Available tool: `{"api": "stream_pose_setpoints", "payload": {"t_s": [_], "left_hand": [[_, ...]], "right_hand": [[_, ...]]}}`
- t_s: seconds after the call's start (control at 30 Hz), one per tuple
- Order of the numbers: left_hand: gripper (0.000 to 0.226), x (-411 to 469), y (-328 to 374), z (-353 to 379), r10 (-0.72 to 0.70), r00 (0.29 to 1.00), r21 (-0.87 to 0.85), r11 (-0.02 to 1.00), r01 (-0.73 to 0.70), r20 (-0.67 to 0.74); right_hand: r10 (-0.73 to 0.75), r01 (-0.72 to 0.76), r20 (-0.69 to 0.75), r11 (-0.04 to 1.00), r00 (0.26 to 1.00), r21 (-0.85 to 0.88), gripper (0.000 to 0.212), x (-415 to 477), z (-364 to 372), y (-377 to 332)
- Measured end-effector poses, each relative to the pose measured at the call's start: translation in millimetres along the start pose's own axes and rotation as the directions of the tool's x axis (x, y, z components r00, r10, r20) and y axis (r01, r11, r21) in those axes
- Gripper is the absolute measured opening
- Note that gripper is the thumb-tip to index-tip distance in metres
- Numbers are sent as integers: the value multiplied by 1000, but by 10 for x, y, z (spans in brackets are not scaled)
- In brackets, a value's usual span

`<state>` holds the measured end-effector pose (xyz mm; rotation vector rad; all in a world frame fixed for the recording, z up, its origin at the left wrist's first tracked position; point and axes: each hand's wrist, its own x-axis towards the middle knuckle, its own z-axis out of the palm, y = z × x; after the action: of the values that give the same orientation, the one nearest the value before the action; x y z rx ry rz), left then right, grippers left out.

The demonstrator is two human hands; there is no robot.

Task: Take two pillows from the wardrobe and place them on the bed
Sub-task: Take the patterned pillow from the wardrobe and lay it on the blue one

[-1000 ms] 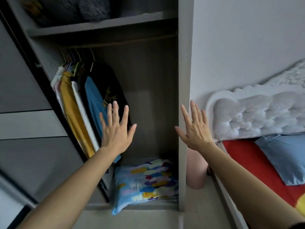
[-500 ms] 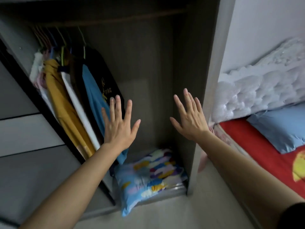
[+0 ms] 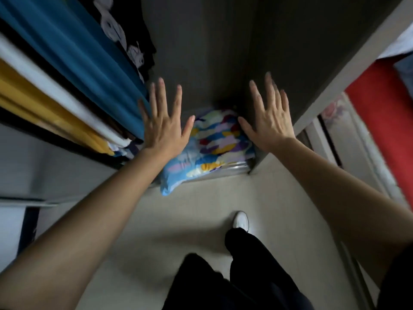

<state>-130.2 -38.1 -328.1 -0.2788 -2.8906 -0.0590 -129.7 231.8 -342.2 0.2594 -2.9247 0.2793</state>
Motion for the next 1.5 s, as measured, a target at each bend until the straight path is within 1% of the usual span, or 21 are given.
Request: {"api": "stream_pose_setpoints", "payload": {"t_s": [0.1,0.17,0.23,0.37,0.47,0.53,0.67,0.8,0.87,0.93,1.0,1.03,1.1,1.13,1.2,1.23,1.27,1.37,1.43,1.47,1.5], "left_hand": [[73,45,-23,597,-105,991,-22,994,107,80],[74,-6,-43,985,-192,968,-58,977,204,162],[74,-68,-89,1402,-224,942,-77,965,250,251],[73,-187,-274,2443,-119,920,-92,982,164,375],[74,-301,-448,3432,-94,883,-76,987,145,461],[76,-400,-541,4024,-73,864,-67,990,122,499],[84,-646,-661,5185,-60,820,-46,993,105,570],[92,-993,-731,6155,1,798,-39,999,29,603],[100,-1125,-768,6562,-15,796,-22,999,36,605],[106,-1222,-826,6869,-56,799,8,998,63,598],[101,-1307,-883,7067,-49,830,43,999,31,556],[92,-1325,-907,7119,-44,851,55,998,18,524],[67,-1319,-933,7152,-44,900,68,998,16,434],[57,-1292,-939,7143,-61,905,80,996,30,421],[55,-1183,-945,7054,-91,861,57,996,72,500],[55,-1117,-954,6977,-79,840,18,996,82,537],[54,-1053,-963,6878,-56,837,-34,995,89,545],[57,-895,-1030,6460,-53,886,-200,966,161,461],[58,-841,-1149,6124,-88,895,-255,942,217,437],[58,-846,-1224,5958,-86,896,-266,939,219,436],[54,-864,-1297,5793,-75,892,-267,940,213,446]], "right_hand": [[-38,36,92,999,995,26,83,202,587,133],[-30,24,155,999,987,44,82,272,998,172],[-11,-3,213,998,977,65,81,300,1434,195],[25,-43,314,998,949,51,81,239,2460,257],[100,-114,394,993,913,12,85,80,3387,293],[127,-134,452,991,883,-18,88,-62,3913,308],[111,-107,530,993,841,-39,89,-333,4970,348],[67,-76,551,997,832,-6,88,-483,5911,313],[32,-43,559,999,829,6,92,-489,6345,321],[31,-28,559,1000,829,-13,97,-468,6723,389],[53,-29,548,998,835,-53,96,-472,6986,465],[62,-24,535,997,842,-77,94,-490,7077,490],[57,-2,492,994,868,-112,85,-539,7172,495],[57,0,471,993,880,-121,81,-544,7181,484],[73,-24,472,994,878,-111,78,-496,7118,435],[84,-43,493,995,866,-95,80,-449,7057,404],[93,-60,524,995,847,-79,83,-397,6978,369],[76,-55,592,997,802,-54,92,-220,6656,230],[46,-15,579,998,814,-59,95,-108,6417,138],[40,-7,559,998,829,-60,92,-60,6301,90],[40,-8,539,998,842,-62,84,-17,6195,40]]}}
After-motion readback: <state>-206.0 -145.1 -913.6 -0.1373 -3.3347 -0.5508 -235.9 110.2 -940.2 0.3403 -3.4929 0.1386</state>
